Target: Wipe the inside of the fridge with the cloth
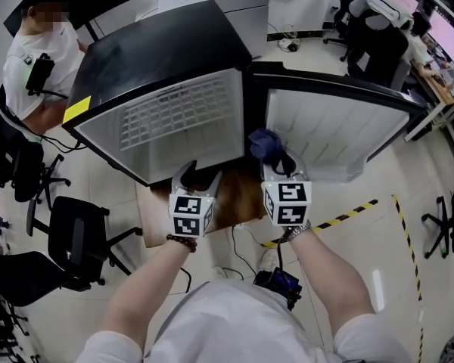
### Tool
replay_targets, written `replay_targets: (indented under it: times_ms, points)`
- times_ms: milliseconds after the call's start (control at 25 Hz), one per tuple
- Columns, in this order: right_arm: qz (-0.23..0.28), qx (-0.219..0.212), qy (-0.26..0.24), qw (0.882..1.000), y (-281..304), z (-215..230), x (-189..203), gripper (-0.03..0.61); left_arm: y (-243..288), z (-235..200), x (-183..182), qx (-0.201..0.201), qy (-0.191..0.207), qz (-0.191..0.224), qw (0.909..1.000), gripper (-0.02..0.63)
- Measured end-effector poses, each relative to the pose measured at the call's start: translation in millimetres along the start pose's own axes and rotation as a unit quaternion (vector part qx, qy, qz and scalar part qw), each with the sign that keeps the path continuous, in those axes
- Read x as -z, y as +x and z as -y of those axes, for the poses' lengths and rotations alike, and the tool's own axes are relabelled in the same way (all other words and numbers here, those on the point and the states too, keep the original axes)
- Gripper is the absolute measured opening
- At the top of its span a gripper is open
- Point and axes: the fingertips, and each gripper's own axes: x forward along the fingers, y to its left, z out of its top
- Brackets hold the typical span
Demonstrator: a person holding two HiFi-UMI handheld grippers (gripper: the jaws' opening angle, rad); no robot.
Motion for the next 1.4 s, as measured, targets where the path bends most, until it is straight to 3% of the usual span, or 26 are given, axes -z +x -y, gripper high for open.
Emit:
replay_targets:
  times_ms: [560, 1000, 1400]
  points:
    - [-0.009, 0.011, 0.009, 1.0, 4.2, 32.0, 7.7, 0.104, 13.4, 18.6, -9.5, 0.005, 0.008, 0.001, 1.0, 0.285]
    - [-0.017, 0.05, 0.007, 0.999, -9.9, 82.4, 17.6, 0.104, 23.8, 33.4, -13.3, 0.01, 0.007, 0.001, 0.9999, 0.285]
    - [-0.019, 0.114, 0.008, 0.993, -44.7, 150.6, 22.6, 0.104, 37.1, 61.0, -19.8, 0.031, 0.007, 0.005, 0.9995, 0.285]
